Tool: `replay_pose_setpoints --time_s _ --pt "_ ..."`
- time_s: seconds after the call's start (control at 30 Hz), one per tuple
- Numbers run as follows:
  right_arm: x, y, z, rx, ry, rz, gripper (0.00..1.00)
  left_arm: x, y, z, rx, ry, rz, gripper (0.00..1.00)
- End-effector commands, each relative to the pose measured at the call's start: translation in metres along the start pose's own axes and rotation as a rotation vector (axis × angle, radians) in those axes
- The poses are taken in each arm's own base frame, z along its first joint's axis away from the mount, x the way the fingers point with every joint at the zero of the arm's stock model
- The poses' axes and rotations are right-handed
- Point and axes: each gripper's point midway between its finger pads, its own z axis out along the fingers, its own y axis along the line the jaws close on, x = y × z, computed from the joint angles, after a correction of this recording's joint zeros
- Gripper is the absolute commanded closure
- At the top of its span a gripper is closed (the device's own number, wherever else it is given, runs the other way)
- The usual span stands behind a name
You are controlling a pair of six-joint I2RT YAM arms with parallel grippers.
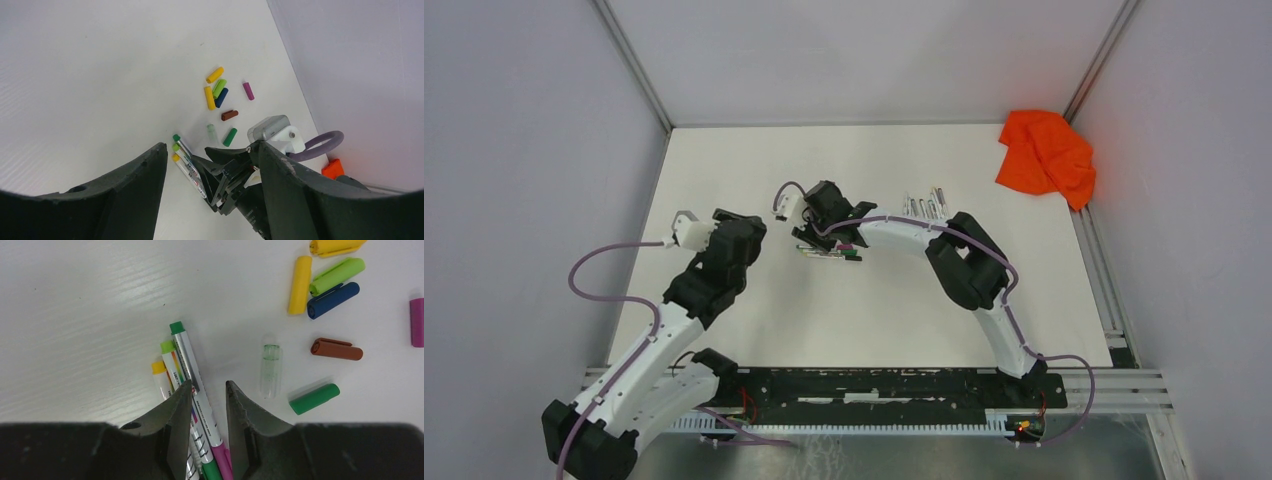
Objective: Open the pen caps
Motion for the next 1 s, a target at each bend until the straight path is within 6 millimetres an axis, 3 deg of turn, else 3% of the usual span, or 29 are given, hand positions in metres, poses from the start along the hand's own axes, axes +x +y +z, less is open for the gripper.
replay_pose_setpoints --time_s 0.0,0.73,0.97 --pt "-0.019 -0.003 0.002 -0.004 -0.044 -0.023 0.65 -0.011 0.003 0.000 -0.009 -0.054 -0.059 0.27" --pt "0.008 0.009 0.017 -0.064 0.028 -0.028 0.64 -0.014 0.006 -0.002 -0.012 -0.069 -0.073 0.27" --pt "0.024 0.001 0.018 -0.087 0.059 0.047 0.76 -0.015 0.006 -0.002 -0.013 -0.072 -0.071 0.27"
